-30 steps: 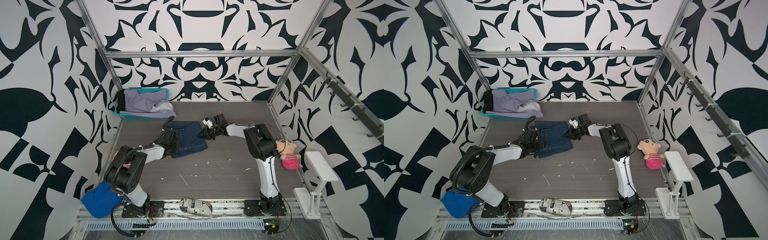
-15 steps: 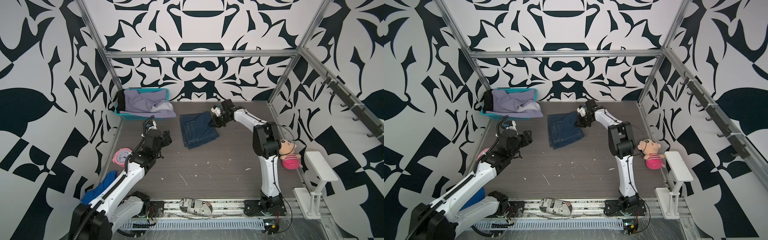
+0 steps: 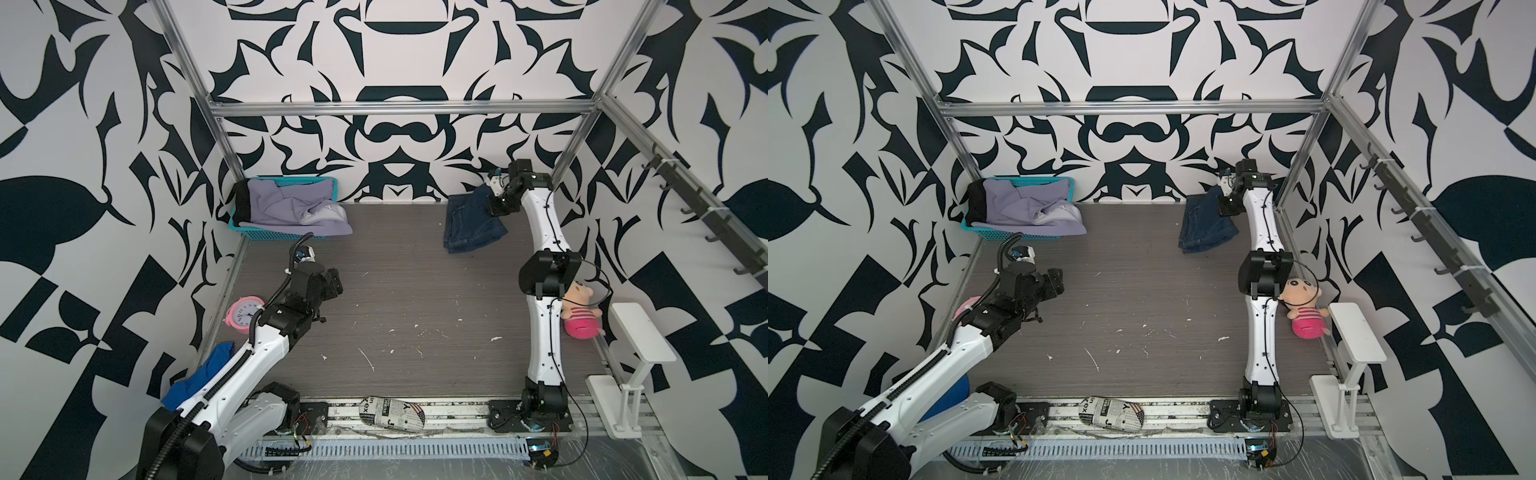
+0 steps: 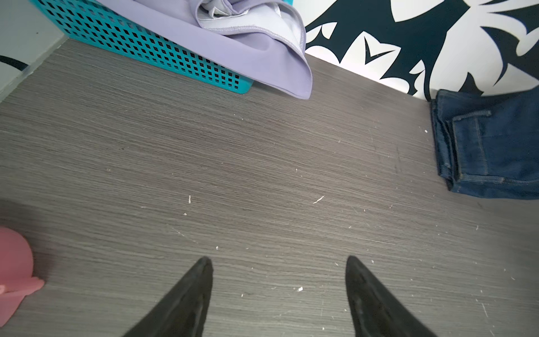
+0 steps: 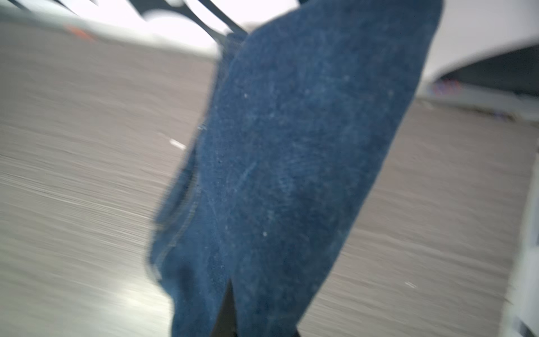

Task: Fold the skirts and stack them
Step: 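Carry the denim skirt to the far corner with the right gripper while the left withdraws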

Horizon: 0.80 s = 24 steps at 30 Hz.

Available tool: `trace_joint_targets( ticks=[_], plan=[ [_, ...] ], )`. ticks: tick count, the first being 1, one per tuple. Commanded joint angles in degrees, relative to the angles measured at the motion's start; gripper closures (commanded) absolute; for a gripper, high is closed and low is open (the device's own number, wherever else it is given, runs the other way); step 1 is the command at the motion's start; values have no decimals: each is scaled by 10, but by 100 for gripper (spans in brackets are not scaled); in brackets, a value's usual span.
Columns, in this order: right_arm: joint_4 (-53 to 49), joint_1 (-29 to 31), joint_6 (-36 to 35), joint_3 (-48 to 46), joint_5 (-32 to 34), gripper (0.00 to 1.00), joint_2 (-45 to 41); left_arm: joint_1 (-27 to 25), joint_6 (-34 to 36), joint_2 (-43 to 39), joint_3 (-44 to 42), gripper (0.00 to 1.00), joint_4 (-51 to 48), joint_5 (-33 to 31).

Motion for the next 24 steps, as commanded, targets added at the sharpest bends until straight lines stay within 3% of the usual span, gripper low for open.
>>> trace_joint_targets(
  ticks=[1,5,12,18,24],
  plan=[
    [-24,-1,-96,-17,44,100,-26,2,12,4,11,25,-9,5],
    [40,-19,-123,-6,125,100,-8,2,16,4,9,26,-5,12],
    [176,-40,-181,-22,182,100,16,2,25,5,16,27,-27,15],
    [232,-75,-159,13,167,100,61,2,27,9,33,28,-42,22],
    [250,-92,-157,-10,140,100,72,1,33,27,59,28,-75,33]
  ],
)
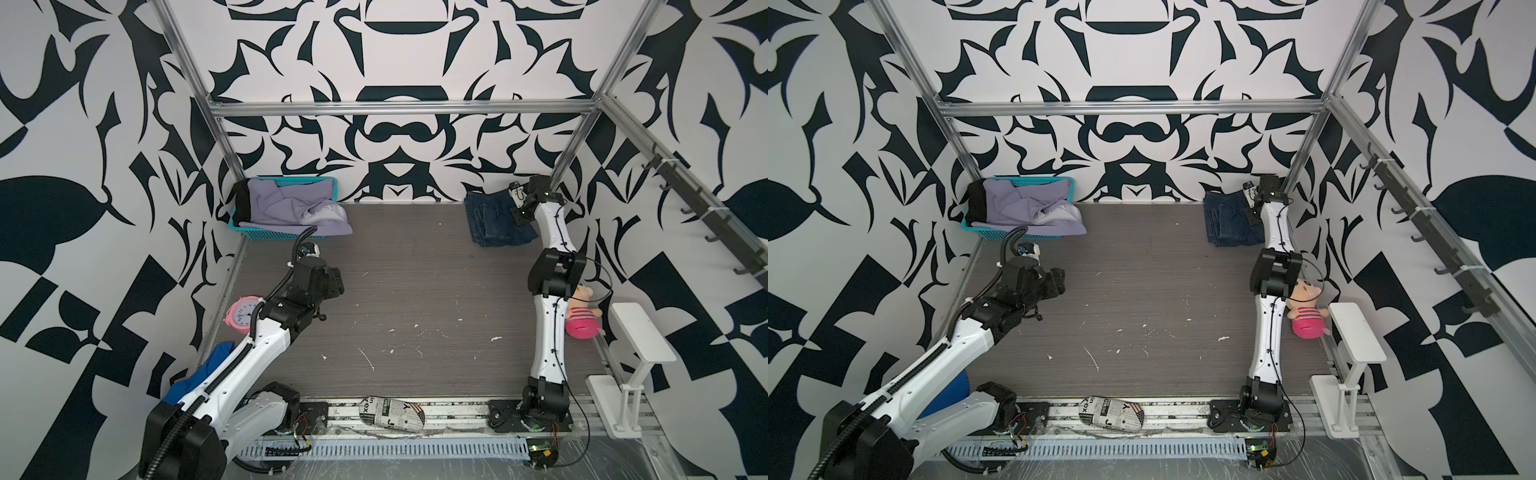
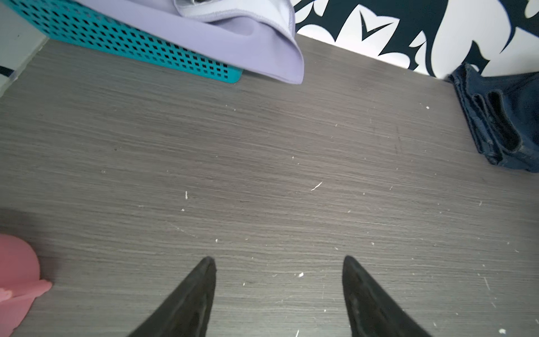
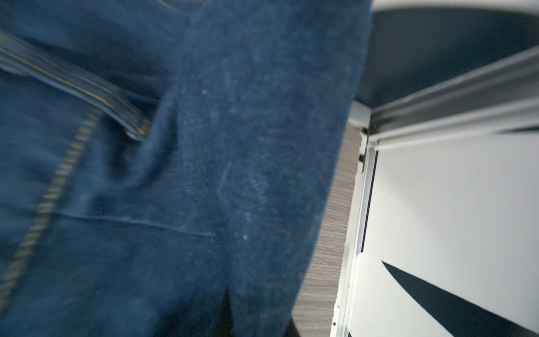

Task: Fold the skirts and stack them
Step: 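Carry the denim skirt to the far corner with the right gripper while the left withdraws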

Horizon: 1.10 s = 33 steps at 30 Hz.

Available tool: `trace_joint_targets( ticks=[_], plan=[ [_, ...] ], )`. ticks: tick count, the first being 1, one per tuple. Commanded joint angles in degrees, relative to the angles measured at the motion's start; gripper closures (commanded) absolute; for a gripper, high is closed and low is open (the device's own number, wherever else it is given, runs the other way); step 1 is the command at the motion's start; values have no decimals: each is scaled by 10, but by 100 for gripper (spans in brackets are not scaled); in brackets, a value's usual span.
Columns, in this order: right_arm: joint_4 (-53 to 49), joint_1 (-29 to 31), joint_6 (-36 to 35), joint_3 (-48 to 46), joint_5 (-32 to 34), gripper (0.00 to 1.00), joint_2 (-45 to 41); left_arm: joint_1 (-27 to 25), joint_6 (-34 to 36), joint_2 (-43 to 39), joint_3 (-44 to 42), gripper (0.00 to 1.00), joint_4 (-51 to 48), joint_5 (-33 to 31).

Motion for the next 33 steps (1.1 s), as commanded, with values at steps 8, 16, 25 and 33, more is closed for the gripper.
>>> trace_joint_targets(
  ticks=[8,16,25,33],
  plan=[
    [66,-10,-37,12,3,100,-4,2,0,12,28,29,-25,20],
    [89,-20,-43,9,17,100,-12,1,-15,21,29,29,-17,24],
    [107,-24,-27,-5,55,75,-29,2,0,20,40,28,-26,22],
    [113,-23,-11,-11,68,2,-71,1,0,13,29,28,-25,23]
  ],
)
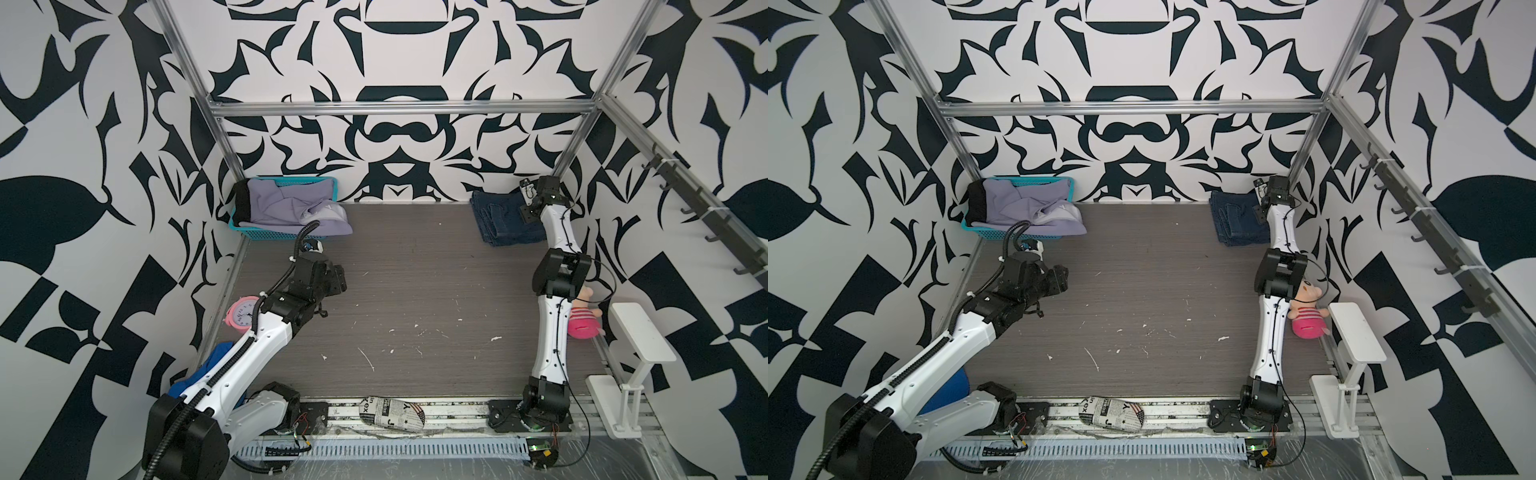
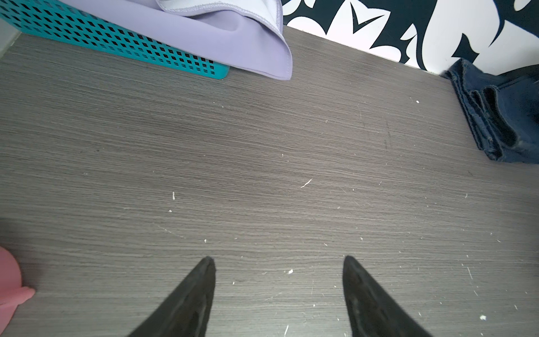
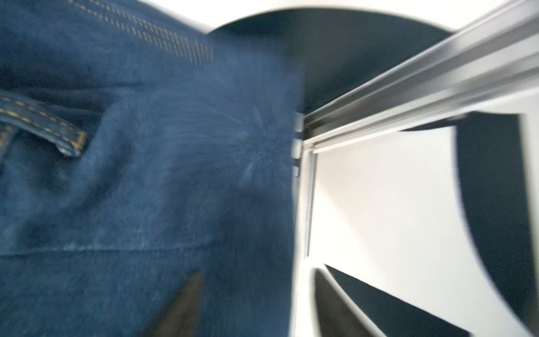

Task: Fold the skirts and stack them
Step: 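Carry the denim skirt to the far corner with the right gripper while the left withdraws, then lower the denim skirt at the far corner and open the right gripper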

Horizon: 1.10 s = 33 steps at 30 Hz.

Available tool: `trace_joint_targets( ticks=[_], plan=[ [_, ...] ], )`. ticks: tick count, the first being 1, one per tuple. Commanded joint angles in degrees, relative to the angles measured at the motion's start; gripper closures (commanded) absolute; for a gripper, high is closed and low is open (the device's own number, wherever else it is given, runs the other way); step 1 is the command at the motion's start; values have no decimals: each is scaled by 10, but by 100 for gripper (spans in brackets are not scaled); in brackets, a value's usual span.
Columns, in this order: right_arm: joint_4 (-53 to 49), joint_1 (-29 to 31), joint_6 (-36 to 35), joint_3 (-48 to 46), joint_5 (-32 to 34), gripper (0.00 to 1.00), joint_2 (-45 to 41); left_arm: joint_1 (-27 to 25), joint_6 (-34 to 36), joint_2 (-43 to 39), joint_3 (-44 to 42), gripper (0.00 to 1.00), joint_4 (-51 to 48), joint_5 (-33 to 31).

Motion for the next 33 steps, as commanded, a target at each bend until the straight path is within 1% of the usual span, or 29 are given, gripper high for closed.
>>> trace_joint_targets(
  ticks=[1,4,6,8,10,11,12,14,15,17,18,19,20,22,24,27,33],
  plan=[
    [20,-3,20,3,9,1,-68,2,1,-7,8,28,-6,-1],
    [1,-3,37,-4,4,1,-90,1,0,-8,8,28,-4,0],
    [3,-1,50,-33,-8,1,-118,1,0,-10,9,28,-3,0],
    [-3,2,67,-73,-40,1,-157,2,0,-12,8,28,-3,-2],
    [9,2,102,-126,-81,2,-200,1,-2,-15,5,28,3,-3],
    [20,3,120,-159,-105,10,-226,1,-3,-16,1,28,9,-3],
    [34,3,139,-193,-138,22,-252,1,-5,-16,-2,28,17,-3],
    [71,3,175,-270,-204,35,-294,2,-10,-12,-6,28,33,-2],
    [91,3,196,-309,-230,46,-311,1,-12,-10,-6,28,39,0],
    [116,3,231,-364,-271,64,-329,-3,-15,-5,-3,29,47,0],
    [135,3,245,-394,-292,70,-334,-6,-19,-3,-2,29,50,-3],
    [154,3,255,-418,-301,81,-337,-8,-22,-2,-3,29,55,-3],
    [171,3,268,-437,-303,100,-335,-10,-25,-1,-5,29,63,0],
    [169,3,295,-441,-307,100,-318,-13,-32,3,-9,28,74,4],
    [153,3,316,-429,-350,100,-296,-15,-36,11,-15,29,85,11],
    [218,3,364,-471,-381,100,-292,-15,-36,20,-19,28,91,11],
    [246,3,388,-511,-381,100,-272,-15,-19,18,-20,29,100,9]
  ],
)
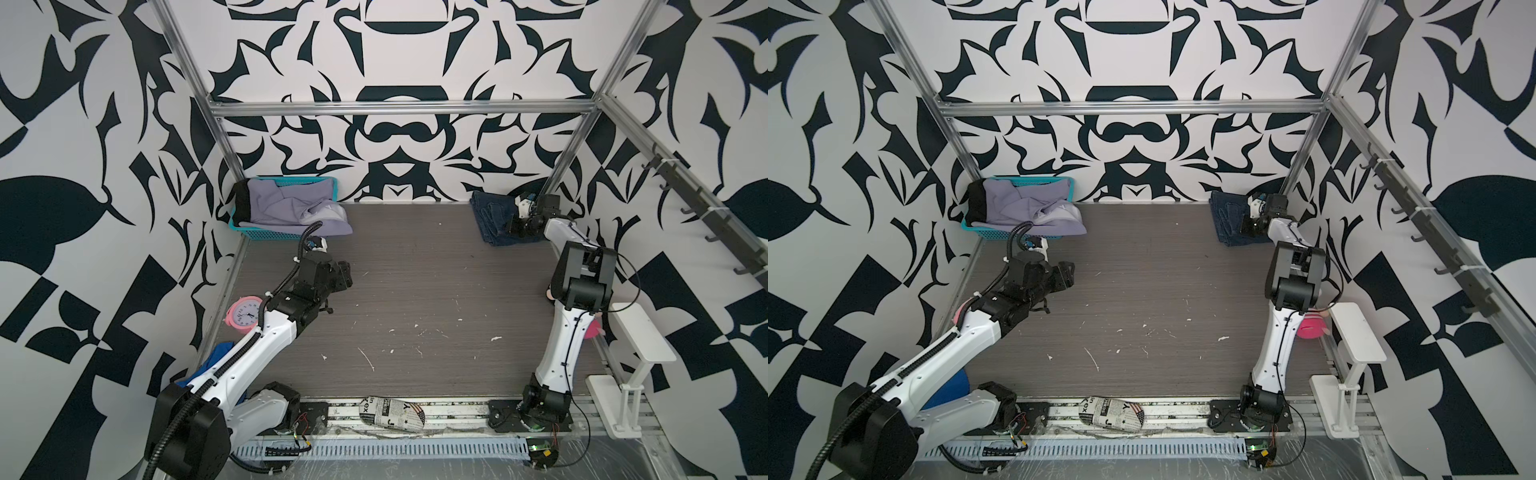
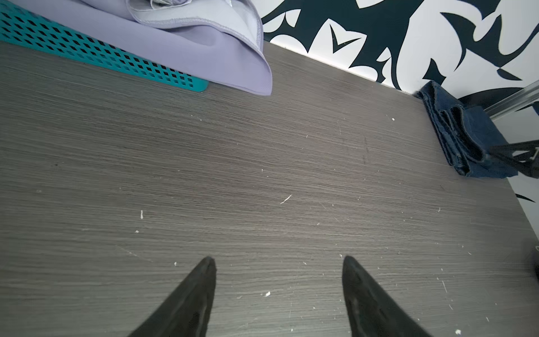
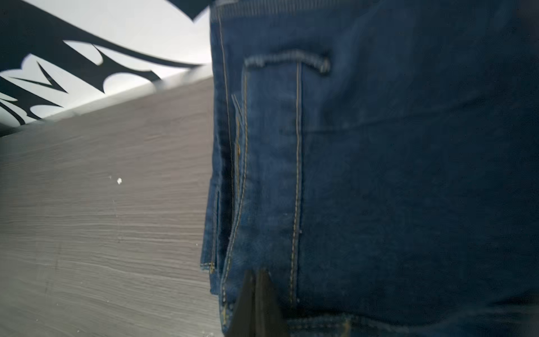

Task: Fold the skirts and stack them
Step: 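Lower the denim skirt at the far corner and open the right gripper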

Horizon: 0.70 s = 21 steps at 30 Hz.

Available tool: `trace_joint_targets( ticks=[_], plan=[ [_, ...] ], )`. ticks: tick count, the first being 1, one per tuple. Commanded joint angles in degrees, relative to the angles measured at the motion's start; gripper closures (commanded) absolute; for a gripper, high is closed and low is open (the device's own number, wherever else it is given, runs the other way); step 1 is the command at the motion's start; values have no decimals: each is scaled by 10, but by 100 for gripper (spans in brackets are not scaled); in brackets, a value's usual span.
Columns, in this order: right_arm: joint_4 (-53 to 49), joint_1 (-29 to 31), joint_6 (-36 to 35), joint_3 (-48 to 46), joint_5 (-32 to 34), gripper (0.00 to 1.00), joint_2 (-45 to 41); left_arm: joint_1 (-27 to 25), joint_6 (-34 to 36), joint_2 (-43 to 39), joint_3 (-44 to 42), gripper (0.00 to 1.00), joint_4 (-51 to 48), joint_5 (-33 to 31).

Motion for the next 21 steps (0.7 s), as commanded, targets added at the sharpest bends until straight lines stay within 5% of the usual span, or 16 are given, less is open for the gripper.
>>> trace_joint_targets(
  ticks=[1,13,19,20,21],
  plan=[
    [59,2,36,-12,-25,100,-16,-2,9,-2,-4,29,18,0],
    [19,18,36,-6,-4,99,-72,-1,26,5,29,29,18,-1],
    [-6,68,41,1,39,51,-165,14,53,44,148,16,-60,-2],
    [-8,85,39,-4,47,34,-183,28,54,59,177,7,-78,12],
    [-8,105,35,-13,56,6,-201,42,55,79,205,0,-93,26]
  ],
)
